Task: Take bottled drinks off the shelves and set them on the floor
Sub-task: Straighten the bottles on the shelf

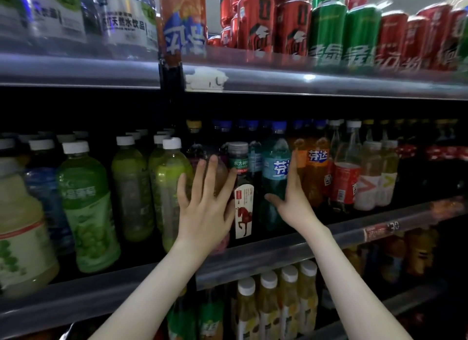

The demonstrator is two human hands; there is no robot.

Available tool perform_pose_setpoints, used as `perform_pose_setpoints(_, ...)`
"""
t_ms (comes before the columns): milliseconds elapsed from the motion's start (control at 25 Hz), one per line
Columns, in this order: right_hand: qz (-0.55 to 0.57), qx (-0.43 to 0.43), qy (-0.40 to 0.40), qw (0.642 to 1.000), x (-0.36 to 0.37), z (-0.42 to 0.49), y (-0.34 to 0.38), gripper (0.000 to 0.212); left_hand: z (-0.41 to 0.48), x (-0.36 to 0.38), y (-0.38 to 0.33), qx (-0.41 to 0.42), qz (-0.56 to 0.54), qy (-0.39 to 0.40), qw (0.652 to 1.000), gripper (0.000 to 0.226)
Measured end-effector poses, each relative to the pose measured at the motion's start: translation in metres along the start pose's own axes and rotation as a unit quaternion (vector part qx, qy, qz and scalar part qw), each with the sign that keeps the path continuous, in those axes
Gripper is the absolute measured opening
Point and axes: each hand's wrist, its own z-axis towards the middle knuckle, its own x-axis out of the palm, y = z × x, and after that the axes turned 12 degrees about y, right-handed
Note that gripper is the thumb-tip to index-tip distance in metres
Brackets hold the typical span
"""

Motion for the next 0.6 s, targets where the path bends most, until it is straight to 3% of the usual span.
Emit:
perform_pose_setpoints(240, 0.038, 0.038, 0.038, 0.998, -0.019, -0.008, -0.010, 0.098, -0.014, -0.007, 0.011, 0.017, -0.008, 0.029, 0.999, 0.064)
perform_pose_setpoints(440, 0.004, 0.056, -0.041, 0.998, -0.004, -0.022, -0.004, 0.095, -0.019, -0.007, 0.015, 0.018, -0.024, 0.043, 0.999, 0.065)
perform_pose_setpoints(520, -0.062, 0.030, -0.113, 0.991, 0.017, -0.033, 0.007, 0.096, -0.022, -0.007, 0.014, 0.015, -0.028, 0.041, 0.999, 0.064)
perform_pose_setpoints(600, -0.097, -0.045, -0.098, 0.989, 0.041, -0.042, 0.027, 0.094, -0.025, -0.008, 0.015, 0.013, -0.030, 0.038, 0.999, 0.062)
